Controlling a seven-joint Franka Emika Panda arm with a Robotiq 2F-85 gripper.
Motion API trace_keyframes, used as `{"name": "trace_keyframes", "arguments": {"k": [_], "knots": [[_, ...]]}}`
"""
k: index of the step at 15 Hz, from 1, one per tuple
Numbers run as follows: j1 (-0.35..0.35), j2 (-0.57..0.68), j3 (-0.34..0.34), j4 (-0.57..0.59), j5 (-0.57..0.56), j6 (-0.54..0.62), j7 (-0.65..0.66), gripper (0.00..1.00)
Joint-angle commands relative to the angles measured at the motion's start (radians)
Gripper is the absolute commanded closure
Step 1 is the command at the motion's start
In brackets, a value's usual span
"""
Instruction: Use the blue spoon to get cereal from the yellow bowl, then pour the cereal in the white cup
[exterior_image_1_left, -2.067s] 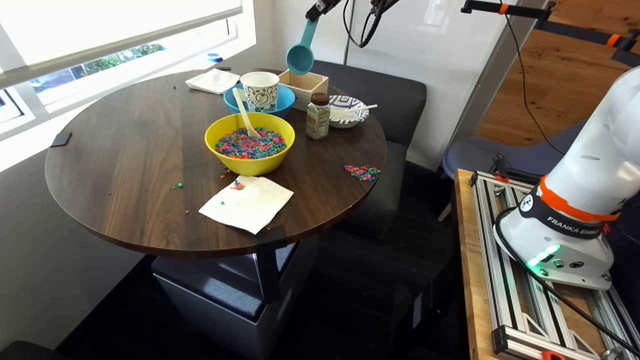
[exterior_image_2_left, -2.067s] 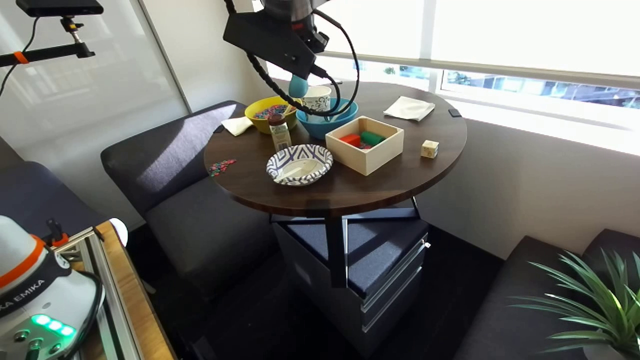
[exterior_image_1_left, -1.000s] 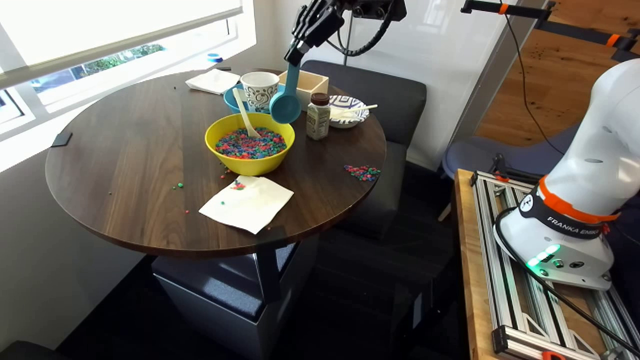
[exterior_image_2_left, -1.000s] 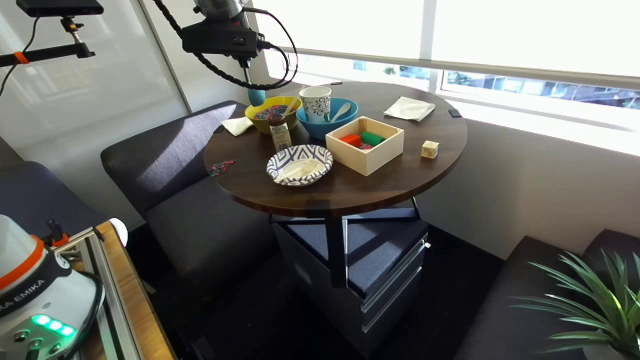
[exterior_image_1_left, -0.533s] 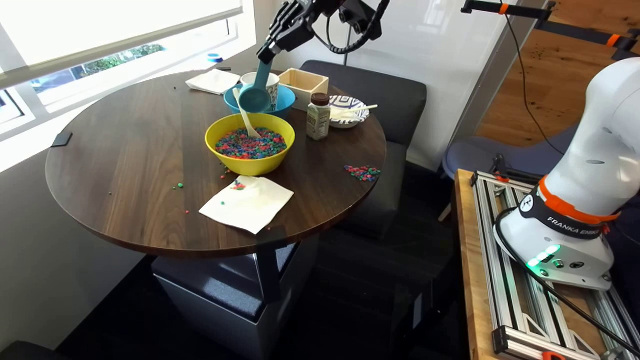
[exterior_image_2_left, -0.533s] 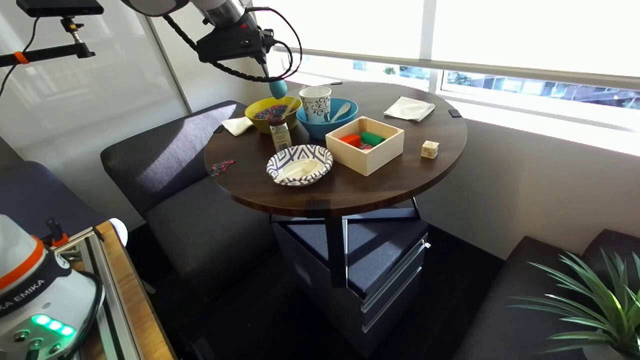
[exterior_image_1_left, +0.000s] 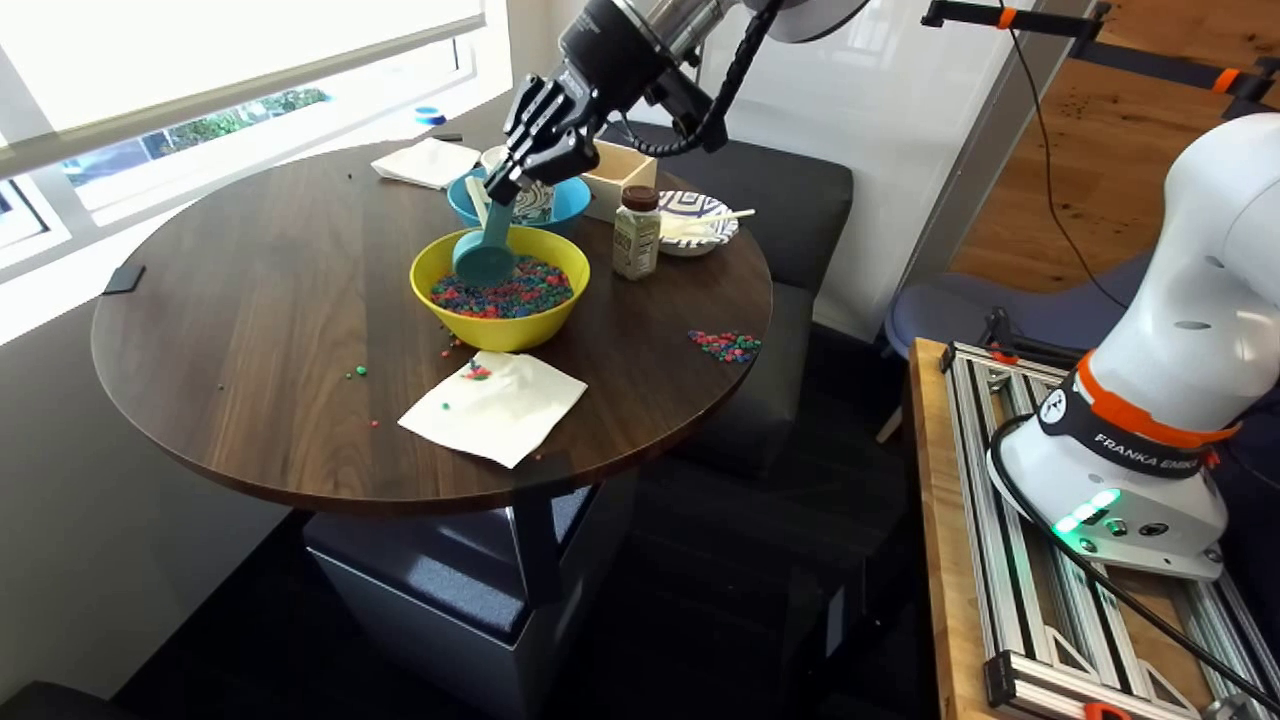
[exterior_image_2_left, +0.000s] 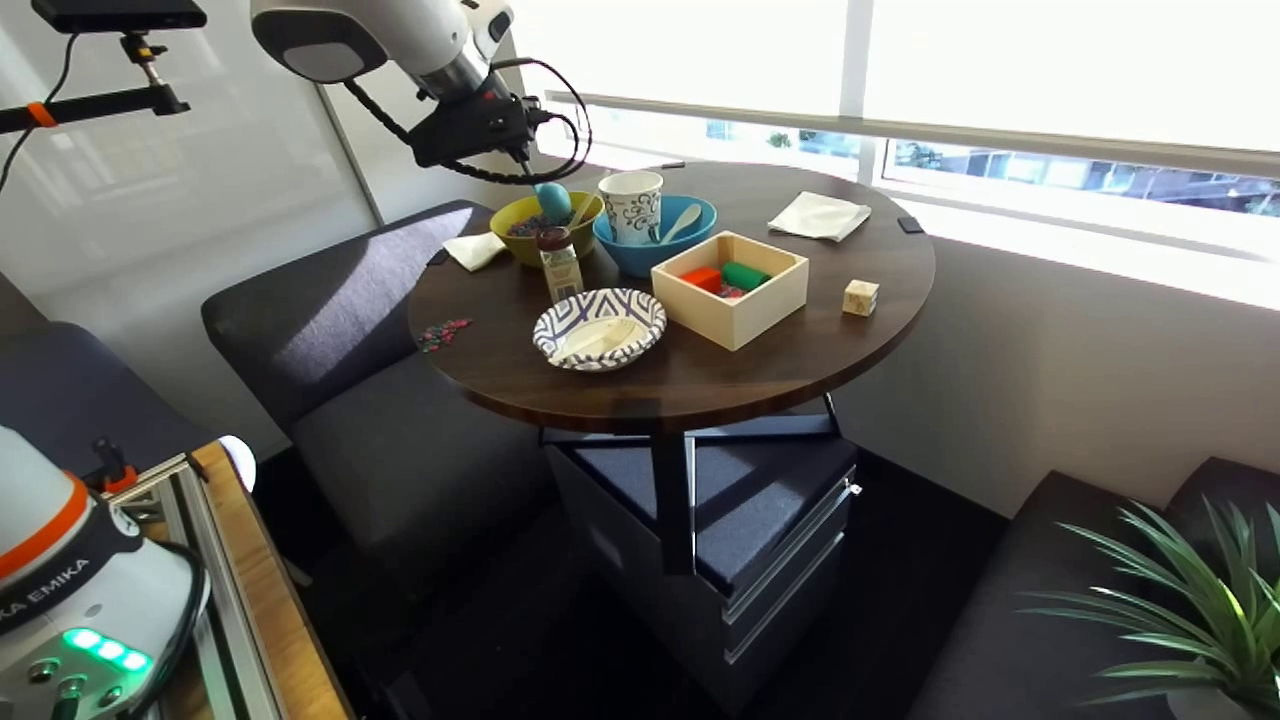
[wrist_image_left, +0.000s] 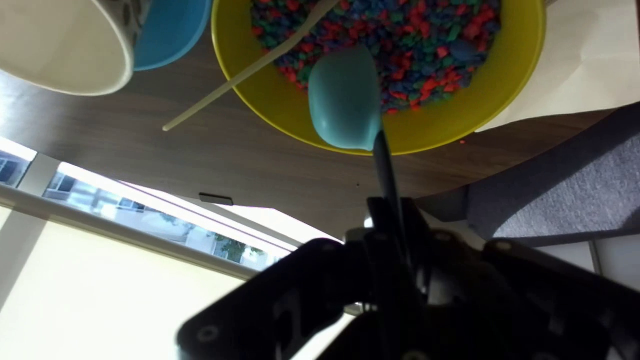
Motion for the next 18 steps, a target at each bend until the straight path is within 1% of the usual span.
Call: {"name": "trace_keyframes", "arguments": {"k": [1,4,7,10,14,17,18], "knots": [[0.016,0.063,0.012,0.020,0.036,0.026,-0.100,0.98],[0.007,0.093,0.003,0.008,-0.098,-0.001,0.101,0.98],[-0.006,0.104,-0.012,0.034,-0.143,-0.027,0.246,0.98],[-0.023,0.114,-0.031,0.069,-0.145,-0.065,0.365,0.98],[-0.058,0.135,-0.067,0.122,-0.120,-0.175,0.493,0.98],[-0.082,0.149,-0.086,0.152,-0.081,-0.240,0.537,0.98],[-0.114,0.152,-0.066,0.162,-0.072,-0.268,0.553,0.98]]}}
